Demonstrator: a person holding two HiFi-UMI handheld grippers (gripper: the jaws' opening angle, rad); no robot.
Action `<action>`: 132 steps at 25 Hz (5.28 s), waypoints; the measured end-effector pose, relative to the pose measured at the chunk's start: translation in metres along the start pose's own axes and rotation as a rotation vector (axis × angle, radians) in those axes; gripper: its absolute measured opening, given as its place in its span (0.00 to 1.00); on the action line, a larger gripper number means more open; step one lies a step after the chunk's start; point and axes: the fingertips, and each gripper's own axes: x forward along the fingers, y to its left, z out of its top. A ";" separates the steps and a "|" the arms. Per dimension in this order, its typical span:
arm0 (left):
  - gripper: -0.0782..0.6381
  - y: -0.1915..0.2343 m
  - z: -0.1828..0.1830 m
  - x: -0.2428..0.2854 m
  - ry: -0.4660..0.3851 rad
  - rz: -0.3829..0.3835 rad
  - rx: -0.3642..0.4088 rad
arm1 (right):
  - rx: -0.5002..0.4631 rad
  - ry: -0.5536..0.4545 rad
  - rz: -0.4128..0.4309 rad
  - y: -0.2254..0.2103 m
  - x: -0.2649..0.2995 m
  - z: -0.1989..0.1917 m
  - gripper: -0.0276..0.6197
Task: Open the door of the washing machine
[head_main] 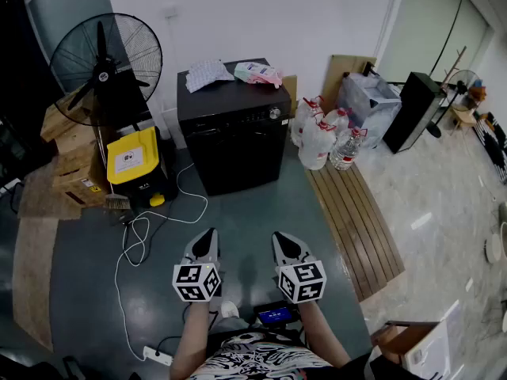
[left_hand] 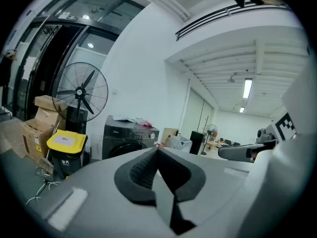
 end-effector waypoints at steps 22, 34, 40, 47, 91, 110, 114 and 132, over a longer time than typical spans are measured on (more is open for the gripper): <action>0.27 0.051 0.005 0.034 -0.043 0.100 0.005 | 0.001 0.017 0.028 -0.022 0.048 0.006 0.29; 0.27 0.194 -0.009 0.214 0.077 0.039 0.002 | 0.016 0.133 -0.051 -0.057 0.250 0.013 0.31; 0.29 0.260 -0.028 0.312 0.209 -0.058 0.058 | 0.044 0.184 -0.103 -0.072 0.369 0.025 0.32; 0.29 0.295 -0.057 0.374 0.280 -0.123 0.070 | 0.075 0.232 -0.142 -0.090 0.436 0.017 0.33; 0.29 0.339 -0.194 0.537 0.492 -0.358 0.228 | 0.232 0.327 -0.245 -0.146 0.503 -0.080 0.29; 0.25 0.249 -0.241 0.453 0.694 -0.665 0.260 | 0.300 0.344 -0.249 -0.140 0.507 -0.078 0.32; 0.27 0.222 -0.253 0.432 0.727 -0.730 0.244 | 0.265 0.406 -0.332 -0.148 0.508 -0.093 0.35; 0.29 0.177 -0.263 0.391 0.770 -0.826 0.169 | 0.212 0.553 -0.429 -0.175 0.477 -0.137 0.35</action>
